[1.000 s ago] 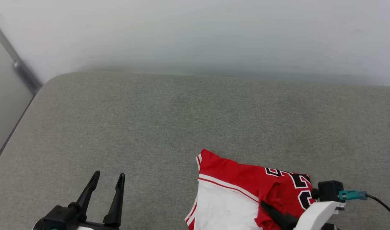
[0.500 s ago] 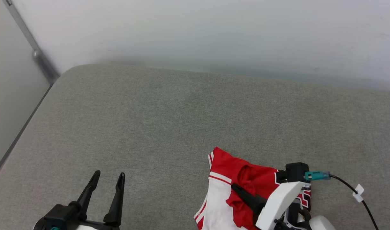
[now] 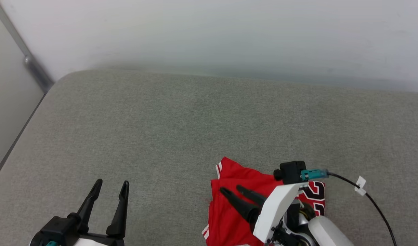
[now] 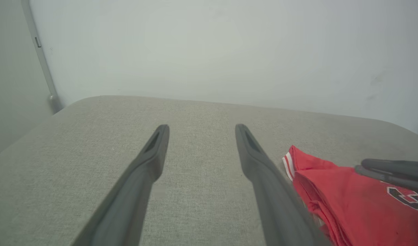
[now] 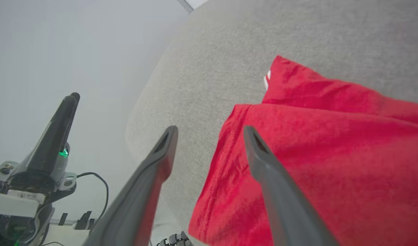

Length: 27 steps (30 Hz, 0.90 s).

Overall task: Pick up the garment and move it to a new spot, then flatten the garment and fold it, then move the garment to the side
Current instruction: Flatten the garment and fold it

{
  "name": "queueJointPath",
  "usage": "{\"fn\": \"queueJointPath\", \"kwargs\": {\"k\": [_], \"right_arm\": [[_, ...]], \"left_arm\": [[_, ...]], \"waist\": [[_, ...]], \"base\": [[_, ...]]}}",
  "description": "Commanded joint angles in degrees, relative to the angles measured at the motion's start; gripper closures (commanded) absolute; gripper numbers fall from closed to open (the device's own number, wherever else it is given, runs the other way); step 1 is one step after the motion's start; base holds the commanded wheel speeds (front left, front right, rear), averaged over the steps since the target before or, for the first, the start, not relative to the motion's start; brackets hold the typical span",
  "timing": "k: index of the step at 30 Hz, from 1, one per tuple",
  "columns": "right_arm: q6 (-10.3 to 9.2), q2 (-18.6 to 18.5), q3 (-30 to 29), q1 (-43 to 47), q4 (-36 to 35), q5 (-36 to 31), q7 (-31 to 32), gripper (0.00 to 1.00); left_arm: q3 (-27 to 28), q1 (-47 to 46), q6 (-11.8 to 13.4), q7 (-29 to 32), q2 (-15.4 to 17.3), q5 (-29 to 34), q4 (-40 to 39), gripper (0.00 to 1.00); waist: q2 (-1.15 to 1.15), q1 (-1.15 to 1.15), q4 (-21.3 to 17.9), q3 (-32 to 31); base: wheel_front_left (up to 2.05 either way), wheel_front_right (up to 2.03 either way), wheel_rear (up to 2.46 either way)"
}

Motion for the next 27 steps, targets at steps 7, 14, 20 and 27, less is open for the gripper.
{"fn": "queueJointPath", "kwargs": {"k": [7, 14, 20, 27], "right_arm": [[-0.01, -1.55, -10.78, -4.49, -6.32, -26.22, -2.26, 0.00], [-0.02, -8.00, -19.85, -0.77, -12.96, -40.76, -7.92, 0.00], [-0.01, -7.46, -27.54, 5.44, -18.50, -43.32, -13.28, 0.00], [-0.01, -4.06, -30.16, 13.33, -26.17, -43.25, -19.11, 0.00]], "left_arm": [[0.51, -1.72, -0.07, -0.12, -0.46, -0.26, -0.98, 0.00], [0.55, -2.13, -0.07, -0.12, -0.87, -0.15, -1.09, 0.00], [0.30, -1.68, -0.07, -0.12, -1.93, -1.02, -1.71, 0.00], [0.96, 0.26, -0.07, -0.12, -2.32, -1.70, -3.56, 0.00]], "waist": [[0.00, 0.00, -4.27, 0.51], [0.00, 0.00, -5.99, 0.41], [0.00, 0.00, -6.72, 0.00], [0.00, 0.00, -7.40, -0.47]], "base": [[0.00, 0.00, 0.00], [0.00, 0.00, 0.00], [0.00, 0.00, 0.00], [0.00, 0.00, 0.00]]}}
